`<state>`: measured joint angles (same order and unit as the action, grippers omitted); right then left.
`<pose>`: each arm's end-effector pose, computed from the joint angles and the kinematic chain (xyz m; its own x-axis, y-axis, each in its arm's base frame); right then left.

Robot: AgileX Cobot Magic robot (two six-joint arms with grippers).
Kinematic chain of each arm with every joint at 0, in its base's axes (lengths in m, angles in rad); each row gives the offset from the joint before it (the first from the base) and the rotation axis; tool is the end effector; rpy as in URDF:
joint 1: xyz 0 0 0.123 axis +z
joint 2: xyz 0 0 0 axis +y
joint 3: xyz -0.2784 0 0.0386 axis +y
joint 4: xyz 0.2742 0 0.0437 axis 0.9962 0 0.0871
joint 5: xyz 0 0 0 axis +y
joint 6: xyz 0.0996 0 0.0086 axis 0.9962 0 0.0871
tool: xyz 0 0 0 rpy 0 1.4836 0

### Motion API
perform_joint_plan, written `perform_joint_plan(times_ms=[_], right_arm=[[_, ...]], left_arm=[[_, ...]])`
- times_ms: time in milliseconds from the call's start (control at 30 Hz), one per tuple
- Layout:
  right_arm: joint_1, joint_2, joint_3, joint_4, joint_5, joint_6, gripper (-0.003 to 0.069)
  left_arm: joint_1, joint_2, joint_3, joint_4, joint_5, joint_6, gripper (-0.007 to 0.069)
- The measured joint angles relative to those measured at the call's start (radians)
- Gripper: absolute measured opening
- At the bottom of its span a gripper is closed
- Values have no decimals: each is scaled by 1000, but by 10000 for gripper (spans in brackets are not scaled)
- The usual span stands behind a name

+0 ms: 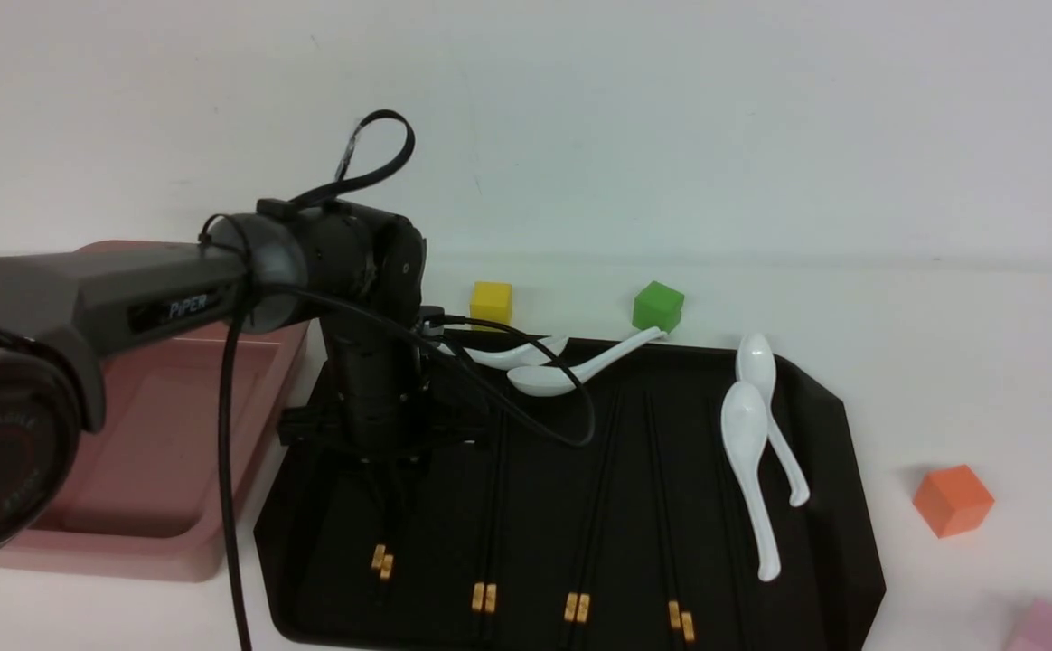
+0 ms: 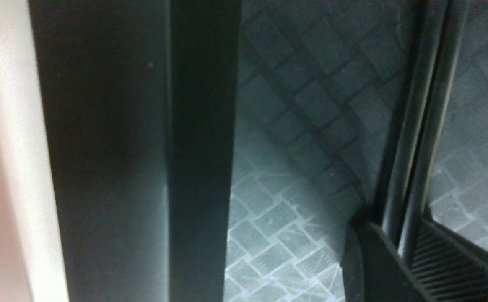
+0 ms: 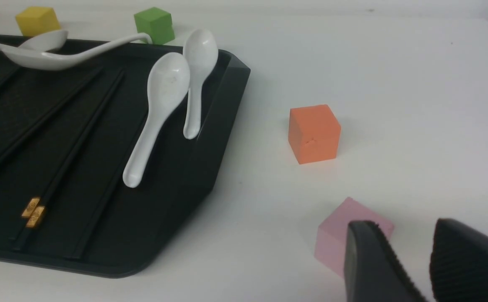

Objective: On white tablecloth take chopsticks from black tray and put them in box.
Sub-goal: 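Reach over to the black tray and grasp a pair of chopsticks with the left gripper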

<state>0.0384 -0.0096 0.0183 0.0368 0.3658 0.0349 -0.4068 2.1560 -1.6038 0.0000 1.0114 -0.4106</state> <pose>0.0915 0.0048 0.1718 -0.2858 0.0583 -0.9565 -0.0313 0.9970 0.0701 0.4148 -0.1787 0.1276 -0.9962 -0.0054 -0.0864 -0.0022 0.9993 -0.0376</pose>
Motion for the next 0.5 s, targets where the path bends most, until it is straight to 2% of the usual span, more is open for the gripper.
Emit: perform_joint_plan(times_ms=[200,500], right_arm=[[0,0,0,0,0,0,242],[0,0,0,0,0,0,242]], left_arm=[[0,22,-19,0,24,-60,148],[0,24,-25,-6,33,-59,113]])
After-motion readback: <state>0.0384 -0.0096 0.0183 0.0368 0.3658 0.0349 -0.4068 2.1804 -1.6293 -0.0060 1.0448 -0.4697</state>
